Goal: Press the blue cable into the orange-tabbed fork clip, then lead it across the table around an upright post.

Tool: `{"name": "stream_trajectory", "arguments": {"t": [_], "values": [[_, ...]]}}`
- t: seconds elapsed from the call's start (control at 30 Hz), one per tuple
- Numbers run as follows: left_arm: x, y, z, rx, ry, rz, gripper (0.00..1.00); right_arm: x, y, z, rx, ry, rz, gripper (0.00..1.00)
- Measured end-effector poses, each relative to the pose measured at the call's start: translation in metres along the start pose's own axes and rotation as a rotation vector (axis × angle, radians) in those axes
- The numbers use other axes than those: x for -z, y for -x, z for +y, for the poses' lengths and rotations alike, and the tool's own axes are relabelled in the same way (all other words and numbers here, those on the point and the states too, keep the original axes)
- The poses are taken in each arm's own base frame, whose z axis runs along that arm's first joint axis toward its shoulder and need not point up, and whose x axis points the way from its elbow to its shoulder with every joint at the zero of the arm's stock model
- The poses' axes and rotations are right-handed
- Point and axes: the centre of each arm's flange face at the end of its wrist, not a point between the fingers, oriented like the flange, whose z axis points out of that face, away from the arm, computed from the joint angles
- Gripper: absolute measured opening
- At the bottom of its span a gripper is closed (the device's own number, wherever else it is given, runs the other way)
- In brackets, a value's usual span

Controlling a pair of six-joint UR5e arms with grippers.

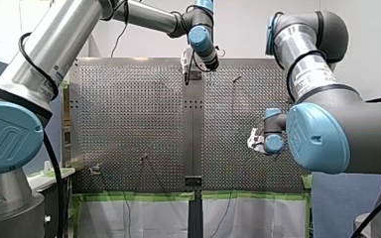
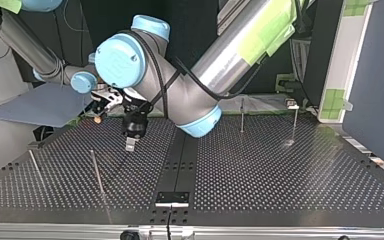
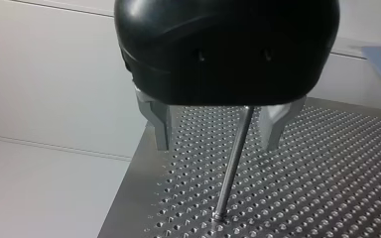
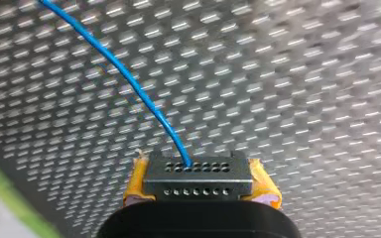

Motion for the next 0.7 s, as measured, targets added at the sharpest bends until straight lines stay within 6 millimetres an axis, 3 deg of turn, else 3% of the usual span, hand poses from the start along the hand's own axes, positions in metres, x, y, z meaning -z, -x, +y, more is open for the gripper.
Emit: {"name": "stream_trajectory", "arguments": {"t": [0.17,0.5,0.7], "values": [[-0.001,0.000,-0.001,0.018,-0.005,-0.011,0.90,0.003,-0.038,-0.010,-0.006,-0.013,0.045,0.00],[-0.006,-0.032,0.007,0.006,-0.008,0.023,0.90,0.015,-0.096,-0.025,-0.014,-0.033,0.111,0.00],[-0.007,-0.036,0.009,0.002,-0.008,0.029,0.90,0.028,-0.129,-0.035,-0.016,-0.043,0.130,0.00]]}}
